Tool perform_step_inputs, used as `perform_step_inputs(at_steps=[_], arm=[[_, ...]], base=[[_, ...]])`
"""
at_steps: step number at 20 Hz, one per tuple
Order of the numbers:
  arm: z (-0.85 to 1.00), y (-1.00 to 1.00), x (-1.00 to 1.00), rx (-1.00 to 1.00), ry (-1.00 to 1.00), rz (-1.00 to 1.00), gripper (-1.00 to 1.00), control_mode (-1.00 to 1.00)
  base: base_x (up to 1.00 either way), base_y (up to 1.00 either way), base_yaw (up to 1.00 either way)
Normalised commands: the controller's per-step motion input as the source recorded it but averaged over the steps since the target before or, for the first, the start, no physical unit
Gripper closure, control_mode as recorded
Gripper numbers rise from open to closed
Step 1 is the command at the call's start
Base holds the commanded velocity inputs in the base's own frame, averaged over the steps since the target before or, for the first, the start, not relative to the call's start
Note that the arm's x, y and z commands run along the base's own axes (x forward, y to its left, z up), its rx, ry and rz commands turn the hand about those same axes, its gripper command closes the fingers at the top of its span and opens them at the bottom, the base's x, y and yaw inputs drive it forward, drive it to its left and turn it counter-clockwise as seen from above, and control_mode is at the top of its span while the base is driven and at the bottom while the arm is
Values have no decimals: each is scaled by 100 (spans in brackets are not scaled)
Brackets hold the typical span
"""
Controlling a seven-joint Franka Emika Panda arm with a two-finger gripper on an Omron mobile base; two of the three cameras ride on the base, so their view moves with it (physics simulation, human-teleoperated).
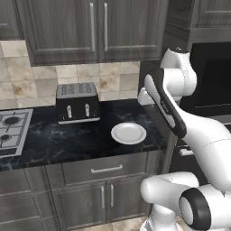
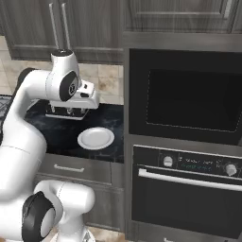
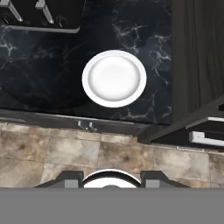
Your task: Take the fish from the oven and place it on the plate on the counter.
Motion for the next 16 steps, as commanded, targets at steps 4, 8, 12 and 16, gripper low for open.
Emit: perform_step_inputs(at_steps=[4,8,12,16], arm=[[0,0,-41,0,-6,-2,-100,-100],[-1,-6,-92,0,-7,-9,-100,-100],[0,-16,-100,0,-11,-16,-100,-100],[0,-26,-83,5,-8,-20,-100,-100]], base=[[0,0,0],[0,0,0],[0,0,0],[0,0,0]])
